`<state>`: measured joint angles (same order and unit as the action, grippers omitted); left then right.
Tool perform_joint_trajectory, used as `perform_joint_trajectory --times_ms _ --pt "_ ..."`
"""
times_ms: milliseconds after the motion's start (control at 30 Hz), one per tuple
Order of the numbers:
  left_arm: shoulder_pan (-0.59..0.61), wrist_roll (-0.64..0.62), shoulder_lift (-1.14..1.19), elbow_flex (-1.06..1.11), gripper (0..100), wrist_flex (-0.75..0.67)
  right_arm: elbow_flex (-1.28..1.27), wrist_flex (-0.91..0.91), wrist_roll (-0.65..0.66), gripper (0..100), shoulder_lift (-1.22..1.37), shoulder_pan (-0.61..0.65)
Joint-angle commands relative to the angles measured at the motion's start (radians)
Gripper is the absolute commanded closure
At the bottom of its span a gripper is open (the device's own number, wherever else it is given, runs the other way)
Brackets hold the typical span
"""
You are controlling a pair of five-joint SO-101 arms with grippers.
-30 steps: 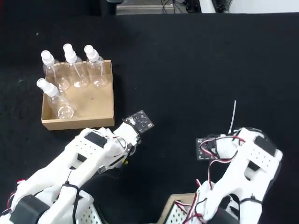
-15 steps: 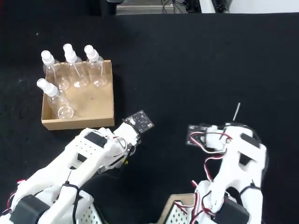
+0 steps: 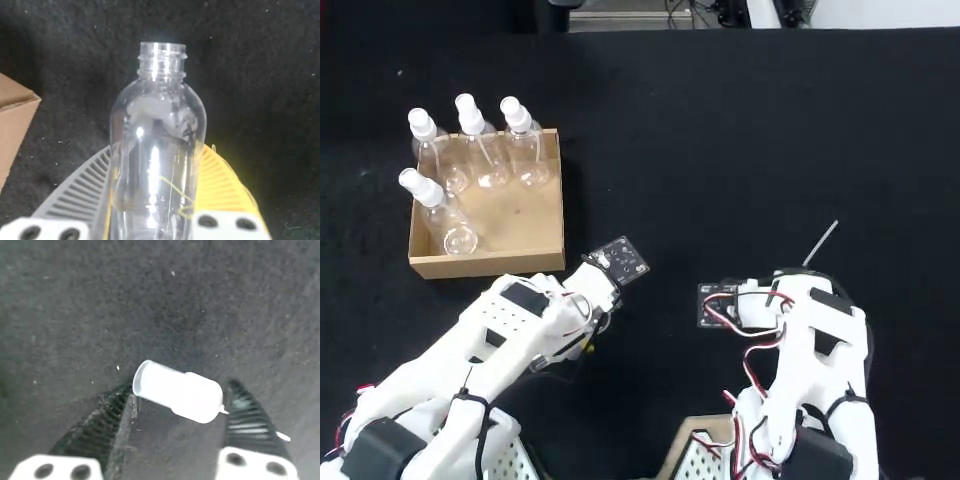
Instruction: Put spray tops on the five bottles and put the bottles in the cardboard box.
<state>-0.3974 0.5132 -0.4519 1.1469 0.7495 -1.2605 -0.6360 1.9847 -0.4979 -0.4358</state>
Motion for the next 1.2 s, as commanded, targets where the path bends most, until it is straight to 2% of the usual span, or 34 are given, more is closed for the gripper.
perform_joint_trajectory --times_ms 0,100,200,300,367,533,600,667,733,867,933,1167 --pt "0.027 -0.002 0.009 0.021 97 -0.029 -0.007 0.009 0.002 98.6 0.012 -0.008" --pt "0.027 -0.002 0.009 0.021 97 -0.029 -0.004 0.005 -0.064 94.9 0.004 -0.051" --pt "0.027 -0.002 0.009 0.021 97 -0.029 0.001 0.005 -0.121 99.1 0.004 -0.094" --pt "0.027 -0.002 0.009 0.021 97 -0.029 0.001 0.006 -0.247 98.8 0.004 -0.126" --pt "0.027 -0.002 0.009 0.021 97 -0.029 0.015 0.009 -0.417 98.8 0.004 -0.141" --pt "0.027 -0.002 0.011 0.021 97 -0.029 0.096 0.002 -1.048 98.8 0.012 -0.270" --pt "0.027 0.000 0.011 0.021 97 -0.029 0.120 -0.006 -1.211 98.7 0.012 -0.315" --pt "0.027 0.000 0.011 0.021 97 -0.029 0.133 -0.028 -1.290 98.6 0.012 -0.331" --pt "0.027 0.000 0.011 0.021 97 -0.029 0.140 -0.061 -1.295 96.5 0.012 -0.330" --pt "0.027 0.000 0.011 0.021 97 -0.029 0.145 -0.133 -1.292 78.6 0.004 -0.328" --pt "0.027 0.000 0.011 0.021 97 -0.029 0.159 -0.160 -1.244 74.2 0.004 -0.328" --pt "0.027 0.000 0.011 0.021 97 -0.029 0.220 -0.209 -0.957 84.1 0.012 -0.328"
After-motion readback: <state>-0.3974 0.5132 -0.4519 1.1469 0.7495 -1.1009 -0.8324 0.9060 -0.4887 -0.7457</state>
